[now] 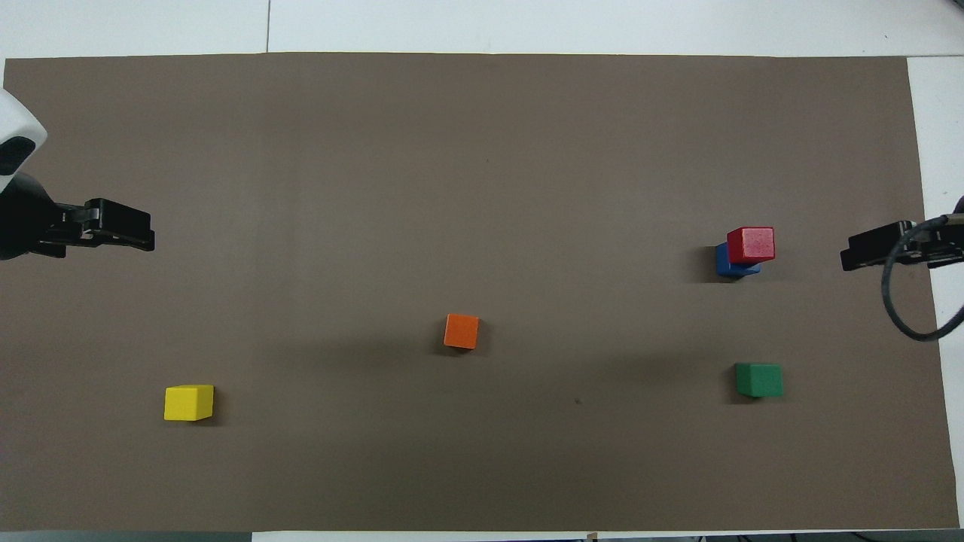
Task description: Transfer red block to right arm and stack on blue block
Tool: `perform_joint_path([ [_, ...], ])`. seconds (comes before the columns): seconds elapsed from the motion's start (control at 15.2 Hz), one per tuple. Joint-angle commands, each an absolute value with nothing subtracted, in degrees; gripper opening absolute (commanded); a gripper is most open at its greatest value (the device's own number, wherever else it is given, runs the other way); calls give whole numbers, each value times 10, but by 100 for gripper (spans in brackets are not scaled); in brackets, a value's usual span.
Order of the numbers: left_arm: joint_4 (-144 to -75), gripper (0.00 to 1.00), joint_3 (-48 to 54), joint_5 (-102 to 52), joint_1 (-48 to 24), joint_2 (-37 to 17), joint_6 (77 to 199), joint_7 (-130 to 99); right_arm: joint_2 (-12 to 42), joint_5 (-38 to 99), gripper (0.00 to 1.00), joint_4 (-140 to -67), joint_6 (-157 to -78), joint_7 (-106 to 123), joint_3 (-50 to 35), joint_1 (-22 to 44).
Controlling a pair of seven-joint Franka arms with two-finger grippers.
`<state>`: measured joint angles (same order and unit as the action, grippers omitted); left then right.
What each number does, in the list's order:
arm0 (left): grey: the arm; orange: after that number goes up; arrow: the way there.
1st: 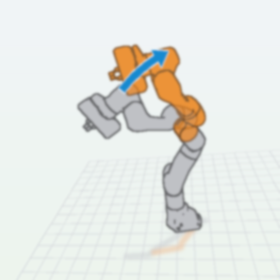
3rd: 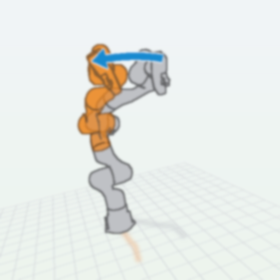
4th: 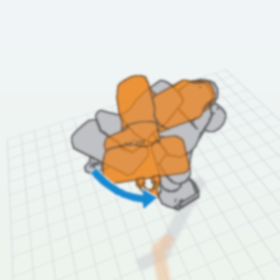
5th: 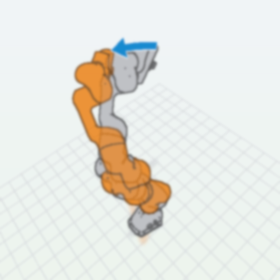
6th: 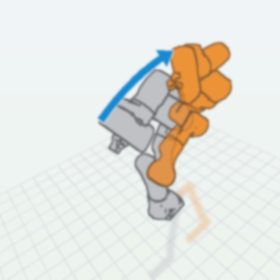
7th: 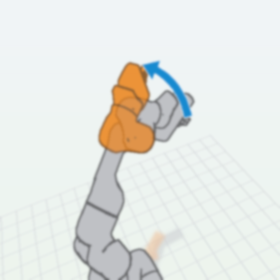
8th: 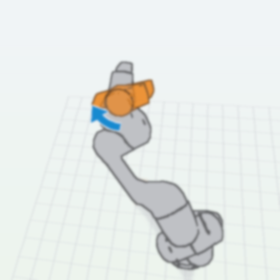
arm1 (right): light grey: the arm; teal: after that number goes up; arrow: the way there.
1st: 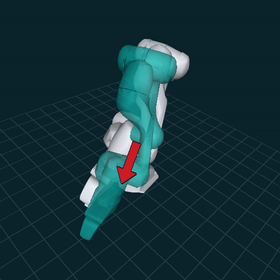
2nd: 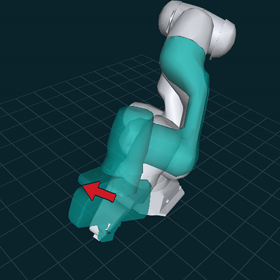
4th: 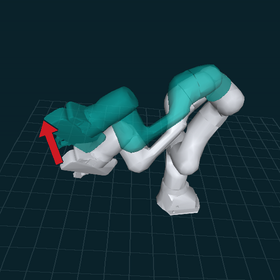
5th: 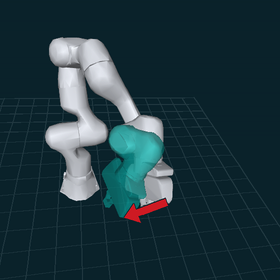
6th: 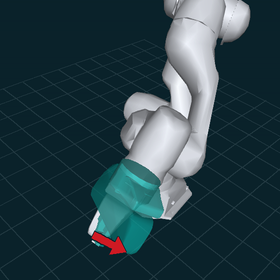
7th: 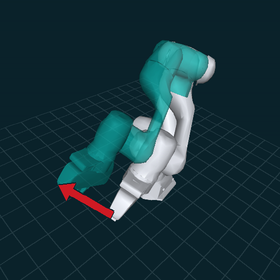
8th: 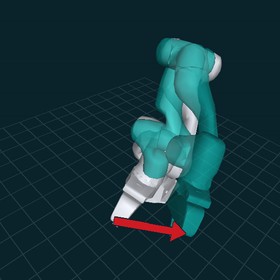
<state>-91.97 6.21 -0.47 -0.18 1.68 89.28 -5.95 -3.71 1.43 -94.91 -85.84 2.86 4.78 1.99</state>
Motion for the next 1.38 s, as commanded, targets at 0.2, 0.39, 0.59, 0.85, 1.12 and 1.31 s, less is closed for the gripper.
perform_joint_path([
  [0.2, -933, 100, 64, -13, 4, 31, 893, -56, -40, 15, 100, -924, -835, 44, 43, 7],
  [0.39, -933, 100, 64, -13, 4, 31, 893, -56, -32, -11, 100, -909, -855, 57, 40, -3],
  [0.59, -933, 100, 64, -13, 4, 31, 893, -57, -33, -13, 100, -911, -872, 56, 29, -11],
  [0.85, -933, 100, 64, -13, 4, 31, 893, -57, -36, -11, 100, -918, -873, 52, 29, -11],
  [1.12, -933, 100, 64, -13, 4, 31, 893, -57, -40, -11, 100, -921, -871, 51, 30, -10],
  [1.31, -933, 100, 64, -13, 4, 31, 893, -57, -40, -11, 100, -921, -870, 51, 30, -10],
])
